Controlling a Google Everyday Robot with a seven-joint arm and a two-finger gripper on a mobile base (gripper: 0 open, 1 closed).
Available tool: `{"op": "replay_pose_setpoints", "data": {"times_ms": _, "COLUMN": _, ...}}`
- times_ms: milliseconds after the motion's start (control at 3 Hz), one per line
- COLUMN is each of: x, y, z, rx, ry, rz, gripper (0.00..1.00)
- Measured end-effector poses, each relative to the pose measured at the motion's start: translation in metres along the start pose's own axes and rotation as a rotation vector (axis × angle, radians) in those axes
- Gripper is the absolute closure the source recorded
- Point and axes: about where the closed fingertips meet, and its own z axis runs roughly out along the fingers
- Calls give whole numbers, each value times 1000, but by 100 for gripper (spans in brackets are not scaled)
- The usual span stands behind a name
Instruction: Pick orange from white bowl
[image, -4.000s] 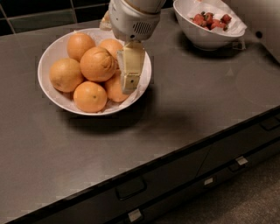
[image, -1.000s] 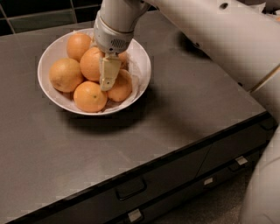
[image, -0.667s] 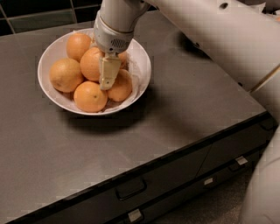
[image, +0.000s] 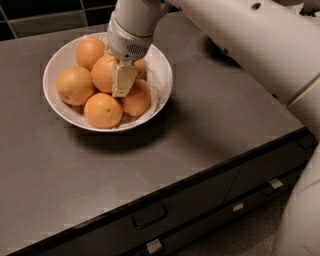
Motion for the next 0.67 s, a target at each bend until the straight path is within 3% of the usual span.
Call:
{"op": "replay_pose_setpoints", "data": {"times_ms": 333, "x": -1, "y": 0, "z": -2, "rx": 4, "ry": -2, "rz": -1, "gripper": 100}}
{"op": "replay_pose_setpoints", "data": {"times_ms": 667, "x": -13, "y": 7, "z": -31, "rx": 79, "ry": -13, "rz": -16, "gripper": 100}}
